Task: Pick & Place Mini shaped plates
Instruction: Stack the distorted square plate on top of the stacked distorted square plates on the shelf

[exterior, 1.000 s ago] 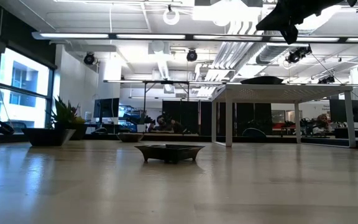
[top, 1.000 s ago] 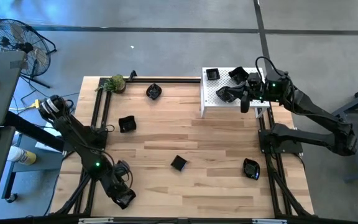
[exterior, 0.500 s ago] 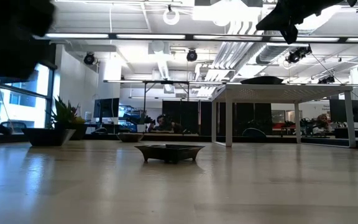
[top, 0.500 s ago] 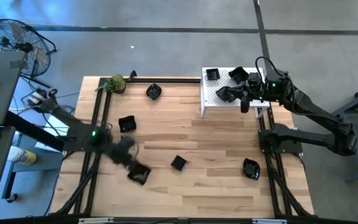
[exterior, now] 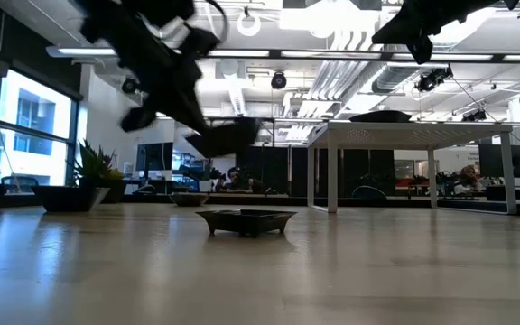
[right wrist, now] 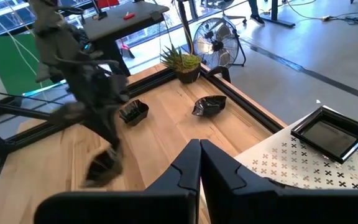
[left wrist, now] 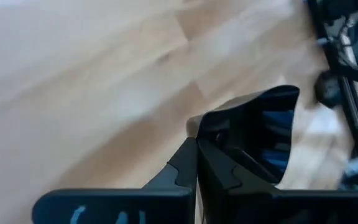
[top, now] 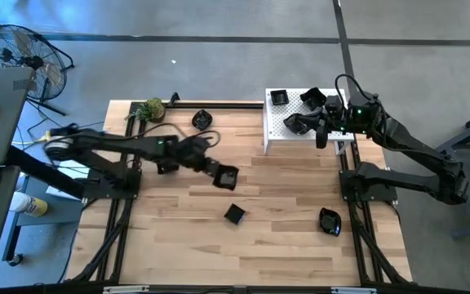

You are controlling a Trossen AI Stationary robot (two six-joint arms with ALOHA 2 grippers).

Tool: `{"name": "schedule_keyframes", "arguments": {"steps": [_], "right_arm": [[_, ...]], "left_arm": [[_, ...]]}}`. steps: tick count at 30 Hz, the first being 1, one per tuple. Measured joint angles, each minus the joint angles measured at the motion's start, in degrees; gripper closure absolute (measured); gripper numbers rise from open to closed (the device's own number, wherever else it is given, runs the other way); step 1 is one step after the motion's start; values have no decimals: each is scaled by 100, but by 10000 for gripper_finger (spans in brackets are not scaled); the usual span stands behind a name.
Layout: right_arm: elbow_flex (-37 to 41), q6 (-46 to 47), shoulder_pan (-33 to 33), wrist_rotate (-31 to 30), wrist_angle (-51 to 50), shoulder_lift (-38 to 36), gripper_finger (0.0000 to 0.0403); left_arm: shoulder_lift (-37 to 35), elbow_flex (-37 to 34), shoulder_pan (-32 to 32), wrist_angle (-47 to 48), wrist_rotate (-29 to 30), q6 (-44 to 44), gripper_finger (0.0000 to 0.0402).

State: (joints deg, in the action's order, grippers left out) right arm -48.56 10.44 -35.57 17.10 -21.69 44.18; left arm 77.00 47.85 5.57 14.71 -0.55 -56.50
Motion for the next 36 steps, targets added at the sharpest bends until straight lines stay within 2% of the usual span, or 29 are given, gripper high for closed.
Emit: {"name": "schedule_keyframes", "arguments": {"steps": [5, 9, 16, 23, 28, 32, 34, 36], "right_arm": [[0, 2, 0, 5, -15, 0, 399], [0, -1, 0, 131, -40, 0, 397], [0, 0, 0, 299, -42, 0, 400], [0, -24, 0, 302, -42, 0, 400], [0, 139, 0, 297, -255, 0, 399], [0, 415, 1, 175, -478, 0, 396], [0, 575, 80, -4, -526, -1, 396], [0, 727, 261, -268, -530, -16, 396]], "left_arm": [[1191, 730, 309, -587, -210, 364, 401], [1995, 1369, 352, -556, -371, 599, 401], [2936, 2003, 265, -548, -674, 678, 401], [3192, 2194, 102, -541, -518, 544, 399], [3192, 2193, 124, -557, -532, 531, 368], [3168, 2190, 236, -544, -999, 668, 327], [3146, 2190, 346, -551, -1399, 1104, 315], [2994, 2183, 436, -360, -1562, 1556, 316]]}}
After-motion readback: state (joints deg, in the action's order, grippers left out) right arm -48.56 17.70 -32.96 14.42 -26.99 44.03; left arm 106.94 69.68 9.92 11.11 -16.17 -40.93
